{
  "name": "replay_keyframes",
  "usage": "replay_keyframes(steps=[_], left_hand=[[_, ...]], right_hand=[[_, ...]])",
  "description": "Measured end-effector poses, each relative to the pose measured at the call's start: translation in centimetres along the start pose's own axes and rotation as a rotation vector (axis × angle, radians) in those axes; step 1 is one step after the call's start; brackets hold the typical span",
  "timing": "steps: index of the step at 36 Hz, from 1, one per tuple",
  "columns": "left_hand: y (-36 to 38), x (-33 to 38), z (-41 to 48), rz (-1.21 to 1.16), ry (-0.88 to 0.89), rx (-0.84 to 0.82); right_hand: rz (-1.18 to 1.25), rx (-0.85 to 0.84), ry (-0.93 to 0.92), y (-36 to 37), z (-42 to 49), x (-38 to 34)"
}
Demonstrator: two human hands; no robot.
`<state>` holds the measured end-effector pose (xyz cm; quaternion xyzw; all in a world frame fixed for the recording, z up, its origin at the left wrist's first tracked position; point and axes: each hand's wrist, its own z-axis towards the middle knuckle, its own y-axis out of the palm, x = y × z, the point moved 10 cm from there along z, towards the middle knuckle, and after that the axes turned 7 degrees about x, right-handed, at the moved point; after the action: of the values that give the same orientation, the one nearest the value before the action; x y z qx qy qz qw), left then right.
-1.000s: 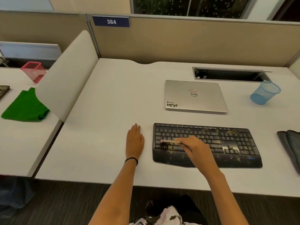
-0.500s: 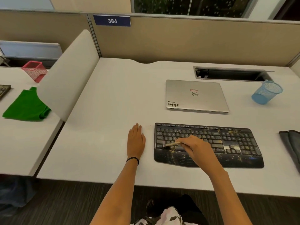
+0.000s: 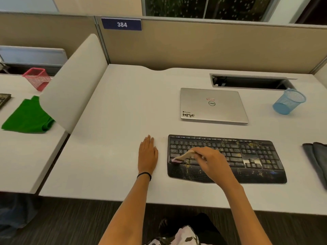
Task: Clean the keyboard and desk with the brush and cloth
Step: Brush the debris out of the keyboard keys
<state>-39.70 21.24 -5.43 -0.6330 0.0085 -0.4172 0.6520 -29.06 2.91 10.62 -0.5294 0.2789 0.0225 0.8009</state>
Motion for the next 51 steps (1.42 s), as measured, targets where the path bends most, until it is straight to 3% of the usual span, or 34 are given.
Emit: replay_keyframes(steps=[4,7,15,27,34,38,42,47,51], left_hand=[[0.0,0.1,0.0,0.001,0.003,0.002],[-0.1,0.1,0.0,-0.001,0.002,0.007],[0.0,0.0,0.0,-0.002,0.003,0.008],[0.1,0.0,0.0,0.011,0.011,0.008],[0.1,0.0,0.0,0.005,-0.011,0.001],[0.1,0.0,0.0,0.004,-0.012,0.002],[0.1,-0.1,0.0,0.001,-0.017,0.000],[0.0,-0.1,0.0,0.003,-0.014,0.005],[0.1,-0.1,0.0,-0.001,-0.013,0.001]], right_hand=[[0.091,0.211,0.085,-1.5,0.0,0.2],[0.071,0.247,0.149,-1.1,0.0,0.5],[-0.009,0.151,0.180,0.6,0.1,0.7],[-0.035,-0.175,0.134,3.0,0.4,0.1],[-0.033,-0.115,0.060,2.6,0.5,-1.5],[-0.129,-0.174,0.021,3.5,0.6,-2.2],[-0.117,-0.232,0.018,4.1,0.4,-2.2],[-0.123,-0.181,0.005,3.4,0.7,-2.3],[-0.126,-0.265,0.009,4.4,0.5,-1.6]])
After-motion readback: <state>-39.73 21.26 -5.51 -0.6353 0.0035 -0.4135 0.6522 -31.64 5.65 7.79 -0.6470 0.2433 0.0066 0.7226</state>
